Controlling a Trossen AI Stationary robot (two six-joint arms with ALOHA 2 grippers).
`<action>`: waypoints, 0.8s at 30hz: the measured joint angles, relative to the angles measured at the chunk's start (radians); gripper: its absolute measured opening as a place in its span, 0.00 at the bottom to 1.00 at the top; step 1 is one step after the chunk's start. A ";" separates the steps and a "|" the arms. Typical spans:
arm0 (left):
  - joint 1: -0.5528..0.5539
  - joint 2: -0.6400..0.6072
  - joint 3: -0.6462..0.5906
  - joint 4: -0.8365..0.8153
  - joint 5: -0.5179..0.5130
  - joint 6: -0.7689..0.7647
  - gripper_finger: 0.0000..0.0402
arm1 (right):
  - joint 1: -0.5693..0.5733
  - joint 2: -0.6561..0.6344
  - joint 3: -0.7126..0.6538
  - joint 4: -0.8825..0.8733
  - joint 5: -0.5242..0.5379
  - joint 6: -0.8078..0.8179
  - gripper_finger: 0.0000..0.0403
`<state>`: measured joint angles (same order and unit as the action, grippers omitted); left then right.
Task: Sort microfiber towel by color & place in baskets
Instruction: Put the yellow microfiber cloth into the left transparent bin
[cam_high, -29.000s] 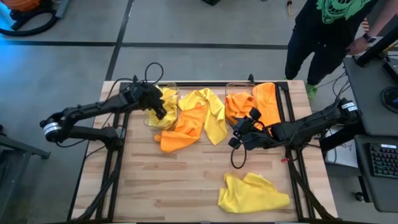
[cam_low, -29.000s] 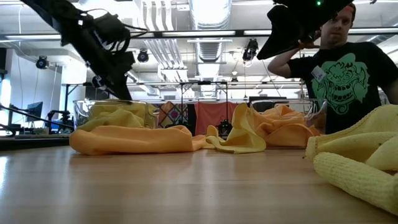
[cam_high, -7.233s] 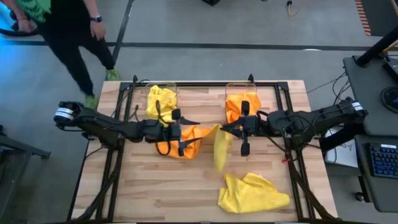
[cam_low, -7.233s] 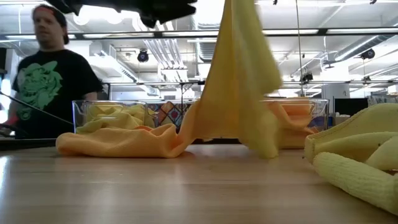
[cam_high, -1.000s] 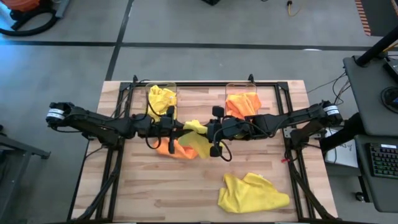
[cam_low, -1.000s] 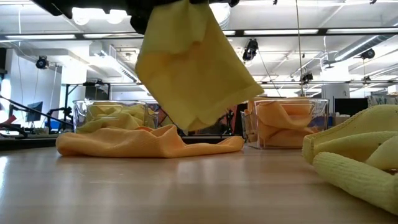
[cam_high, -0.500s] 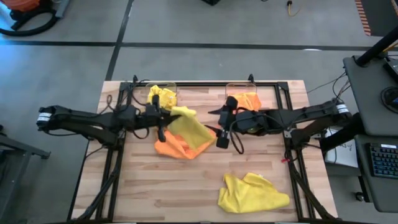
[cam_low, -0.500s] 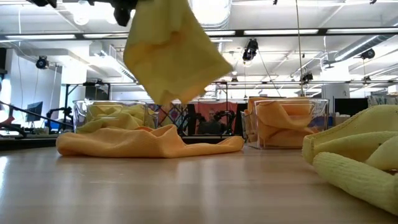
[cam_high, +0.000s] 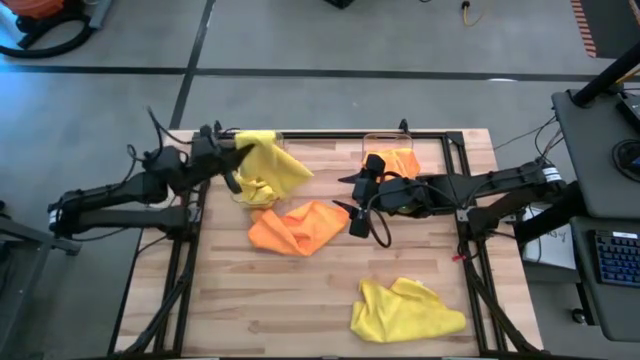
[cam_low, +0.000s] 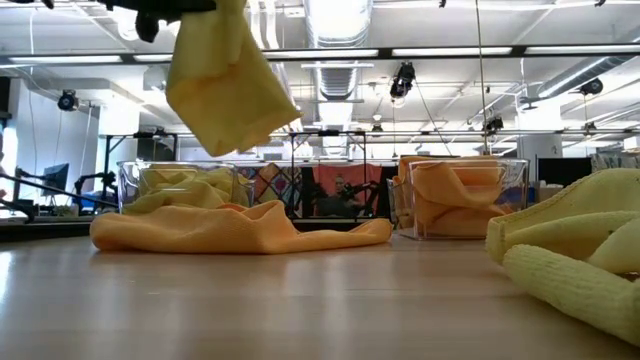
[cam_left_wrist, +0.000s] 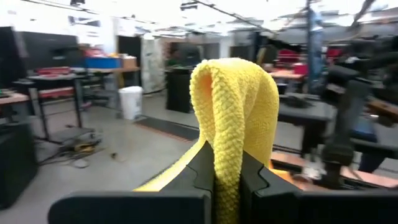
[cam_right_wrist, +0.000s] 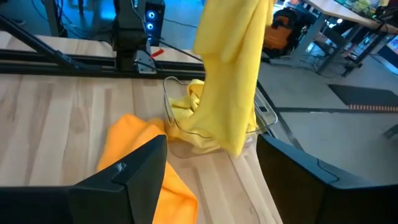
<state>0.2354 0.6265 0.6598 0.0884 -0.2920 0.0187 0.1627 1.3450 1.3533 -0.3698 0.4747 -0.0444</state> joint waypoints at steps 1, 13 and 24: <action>0.017 -0.009 0.000 -0.010 0.000 0.002 0.00 | 0.000 0.001 0.000 0.000 0.000 0.000 0.61; 0.136 -0.021 0.000 -0.145 -0.083 0.022 0.00 | 0.000 0.001 0.000 0.000 0.000 0.000 0.61; 0.136 -0.012 0.000 -0.196 -0.314 0.094 0.00 | 0.000 0.001 -0.001 0.000 0.000 0.000 0.61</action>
<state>0.3714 0.6140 0.6598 -0.1079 -0.6062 0.1128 0.1627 1.3457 1.3525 -0.3697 0.4744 -0.0444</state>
